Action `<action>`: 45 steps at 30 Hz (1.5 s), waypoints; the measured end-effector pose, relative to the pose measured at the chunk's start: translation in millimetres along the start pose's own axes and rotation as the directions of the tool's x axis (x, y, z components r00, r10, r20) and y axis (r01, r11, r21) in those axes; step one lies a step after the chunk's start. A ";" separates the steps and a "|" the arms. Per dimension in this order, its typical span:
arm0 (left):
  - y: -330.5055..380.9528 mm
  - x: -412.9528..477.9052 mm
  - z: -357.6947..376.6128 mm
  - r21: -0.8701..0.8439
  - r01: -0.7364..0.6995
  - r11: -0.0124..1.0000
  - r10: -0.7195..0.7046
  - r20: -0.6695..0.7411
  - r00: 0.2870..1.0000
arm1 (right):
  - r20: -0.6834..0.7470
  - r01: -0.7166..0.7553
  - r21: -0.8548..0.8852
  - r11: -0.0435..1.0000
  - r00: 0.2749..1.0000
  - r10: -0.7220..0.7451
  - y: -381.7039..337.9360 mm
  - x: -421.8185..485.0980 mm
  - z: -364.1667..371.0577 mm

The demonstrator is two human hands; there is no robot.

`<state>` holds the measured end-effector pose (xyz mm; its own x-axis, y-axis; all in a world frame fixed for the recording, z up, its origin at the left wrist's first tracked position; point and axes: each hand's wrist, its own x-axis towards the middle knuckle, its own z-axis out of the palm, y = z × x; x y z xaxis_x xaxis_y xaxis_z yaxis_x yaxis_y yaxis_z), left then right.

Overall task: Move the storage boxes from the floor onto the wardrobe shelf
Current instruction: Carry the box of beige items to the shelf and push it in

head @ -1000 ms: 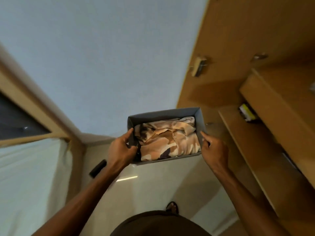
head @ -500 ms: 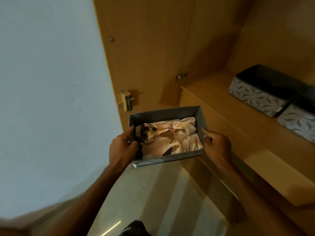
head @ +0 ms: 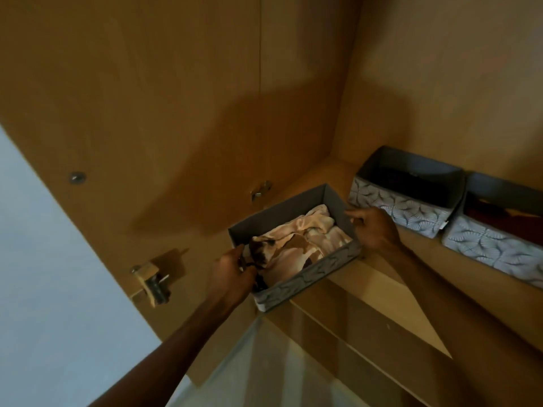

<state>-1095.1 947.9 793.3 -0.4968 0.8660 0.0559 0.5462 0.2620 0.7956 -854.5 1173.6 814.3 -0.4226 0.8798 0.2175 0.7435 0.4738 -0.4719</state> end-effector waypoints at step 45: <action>23.7 298.4 146.5 0.467 -0.519 0.716 0.439 0.277 0.855 | 0.369 0.491 0.010 0.871 0.808 -0.460 58.5 229.9 23.5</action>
<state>-1131.6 1275.0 740.5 0.0020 0.9731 0.2304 0.9640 -0.0631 0.2583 -920.4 1402.7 816.7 -0.8746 0.4787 0.0772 0.4346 0.8445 -0.3129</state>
